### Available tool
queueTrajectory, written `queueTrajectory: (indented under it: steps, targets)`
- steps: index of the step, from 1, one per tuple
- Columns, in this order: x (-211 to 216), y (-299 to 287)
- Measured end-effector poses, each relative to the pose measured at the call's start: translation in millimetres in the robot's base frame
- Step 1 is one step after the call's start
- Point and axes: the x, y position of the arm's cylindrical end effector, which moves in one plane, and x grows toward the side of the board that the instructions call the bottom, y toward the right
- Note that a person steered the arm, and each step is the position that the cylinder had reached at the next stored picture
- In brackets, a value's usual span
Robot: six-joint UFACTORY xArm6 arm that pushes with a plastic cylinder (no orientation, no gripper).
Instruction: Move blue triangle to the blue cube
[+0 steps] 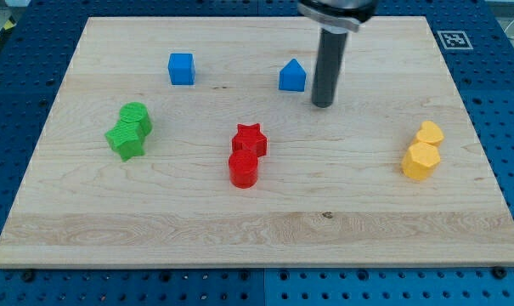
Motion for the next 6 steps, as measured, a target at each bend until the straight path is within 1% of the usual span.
queueTrajectory:
  steps: [1, 2, 4, 5, 6]
  targets:
    - [-21.4, 1.6]
    - [-41.4, -11.3]
    - [-41.7, -100.0]
    - [-41.7, -99.3]
    - [-39.9, -85.5]
